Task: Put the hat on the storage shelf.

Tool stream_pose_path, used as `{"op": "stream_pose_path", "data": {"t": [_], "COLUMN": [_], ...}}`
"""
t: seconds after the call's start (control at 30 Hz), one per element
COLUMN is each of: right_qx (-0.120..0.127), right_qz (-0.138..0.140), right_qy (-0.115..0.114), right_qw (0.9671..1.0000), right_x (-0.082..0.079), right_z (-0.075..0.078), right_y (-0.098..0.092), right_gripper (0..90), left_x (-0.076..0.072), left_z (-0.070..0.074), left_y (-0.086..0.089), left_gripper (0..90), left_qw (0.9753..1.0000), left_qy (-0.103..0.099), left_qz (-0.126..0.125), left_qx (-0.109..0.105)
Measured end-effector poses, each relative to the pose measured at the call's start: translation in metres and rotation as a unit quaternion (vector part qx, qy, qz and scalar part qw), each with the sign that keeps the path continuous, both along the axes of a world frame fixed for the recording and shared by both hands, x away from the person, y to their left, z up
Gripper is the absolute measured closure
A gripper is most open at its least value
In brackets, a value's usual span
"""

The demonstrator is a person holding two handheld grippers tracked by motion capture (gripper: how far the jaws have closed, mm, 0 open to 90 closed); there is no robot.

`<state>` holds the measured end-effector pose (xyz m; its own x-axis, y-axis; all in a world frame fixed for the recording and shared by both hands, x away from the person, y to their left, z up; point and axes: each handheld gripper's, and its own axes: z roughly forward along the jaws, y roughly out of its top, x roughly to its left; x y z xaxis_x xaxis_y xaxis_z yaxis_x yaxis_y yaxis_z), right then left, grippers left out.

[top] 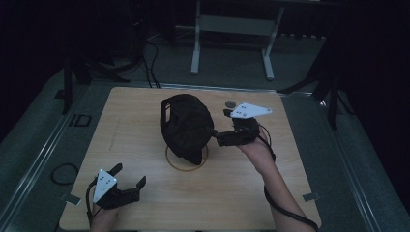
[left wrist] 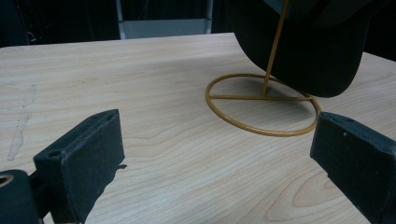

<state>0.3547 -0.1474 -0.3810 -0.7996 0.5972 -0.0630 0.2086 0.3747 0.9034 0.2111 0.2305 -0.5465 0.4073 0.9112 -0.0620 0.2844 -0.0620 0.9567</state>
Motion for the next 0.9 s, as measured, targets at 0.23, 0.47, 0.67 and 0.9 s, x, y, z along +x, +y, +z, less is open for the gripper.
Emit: {"op": "stream_pose_path", "data": {"t": [0.23, 0.47, 0.67, 0.9], "right_qx": [0.002, 0.005, 0.003, 0.002], "right_qz": [-0.007, -0.008, -0.012, -0.01], "right_qy": [0.011, 0.017, 0.024, 0.026], "right_qw": [0.9999, 0.9998, 0.9996, 0.9996], "right_x": [0.0, 0.0, 0.001, -0.001], "right_z": [-0.011, -0.022, -0.031, -0.045], "right_y": [-0.013, -0.022, -0.028, -0.031], "right_gripper": [14.4, 14.4, 14.4, 14.4], "left_x": [0.0, 0.0, 0.0, 0.0], "left_z": [0.0, 0.0, 0.0, 0.0], "left_y": [0.0, 0.0, 0.0, 0.0], "left_gripper": [3.3, 3.3, 3.3, 3.3], "left_qw": [1.0, 1.0, 1.0, 1.0], "left_qy": [-0.001, 0.0, -0.001, 0.0], "left_qz": [0.001, 0.001, 0.001, 0.0], "left_qx": [0.002, 0.002, 0.003, 0.001]}}
